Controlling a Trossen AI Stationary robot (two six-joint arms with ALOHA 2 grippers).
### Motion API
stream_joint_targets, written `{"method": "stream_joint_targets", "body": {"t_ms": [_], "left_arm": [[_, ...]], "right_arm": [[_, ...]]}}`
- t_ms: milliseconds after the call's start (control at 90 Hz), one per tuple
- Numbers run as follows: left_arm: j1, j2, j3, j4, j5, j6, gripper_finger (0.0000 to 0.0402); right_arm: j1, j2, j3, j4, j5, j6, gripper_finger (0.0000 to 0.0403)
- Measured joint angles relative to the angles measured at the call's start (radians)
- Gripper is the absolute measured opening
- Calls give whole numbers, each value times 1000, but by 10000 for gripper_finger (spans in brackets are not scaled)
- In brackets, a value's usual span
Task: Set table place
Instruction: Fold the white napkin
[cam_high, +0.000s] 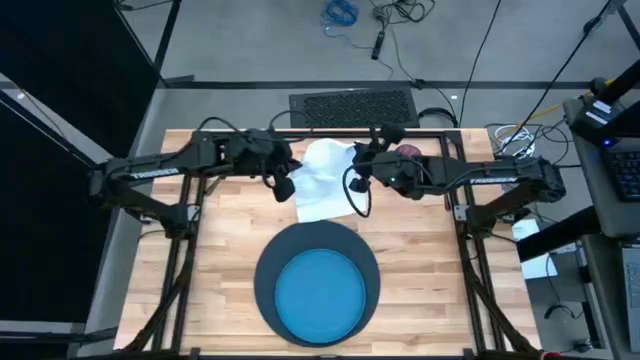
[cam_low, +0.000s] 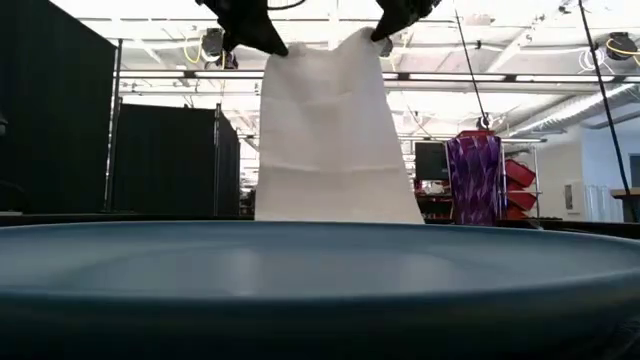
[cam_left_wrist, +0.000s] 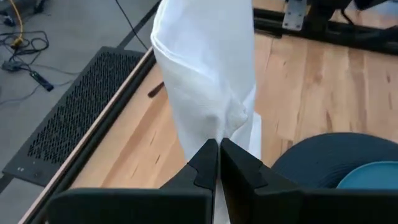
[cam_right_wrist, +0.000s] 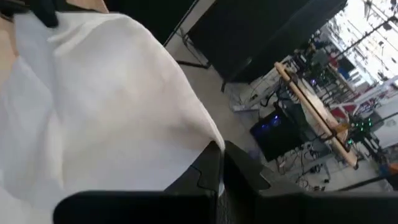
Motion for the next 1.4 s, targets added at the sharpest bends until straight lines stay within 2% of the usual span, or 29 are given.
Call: {"method": "stream_joint_targets", "body": {"t_ms": [122, 267, 378, 489, 600, 778, 889, 1044, 1400], "left_arm": [[4, 7, 0, -1, 0, 20, 0], [24, 7, 0, -12, 0, 22, 0], [27, 7, -14, -6, 3, 2, 0], [26, 7, -58, 2, 7, -16, 0], [25, 7, -129, 44, 15, -51, 0], [7, 8, -206, 162, 89, -89, 0], [4, 8, -210, 163, 95, -103, 0], [-18, 8, -210, 162, 95, -113, 0], [-91, 7, -228, 171, 83, -168, 0]], "right_arm": [[-20, 1, -41, 6, -10, 29, 0], [-34, 1, -77, 5, -84, 75, 0], [-33, 1, -94, 7, -86, 93, 0], [-33, 0, -112, 3, -91, 110, 0], [-34, 0, -139, 6, -148, 138, 0], [-33, 0, -155, -3, -160, 167, 0], [-33, 0, -155, -3, -167, 182, 0], [-31, 0, -155, -45, -238, 247, 0], [-18, 0, -155, -118, -245, 329, 0]]}}
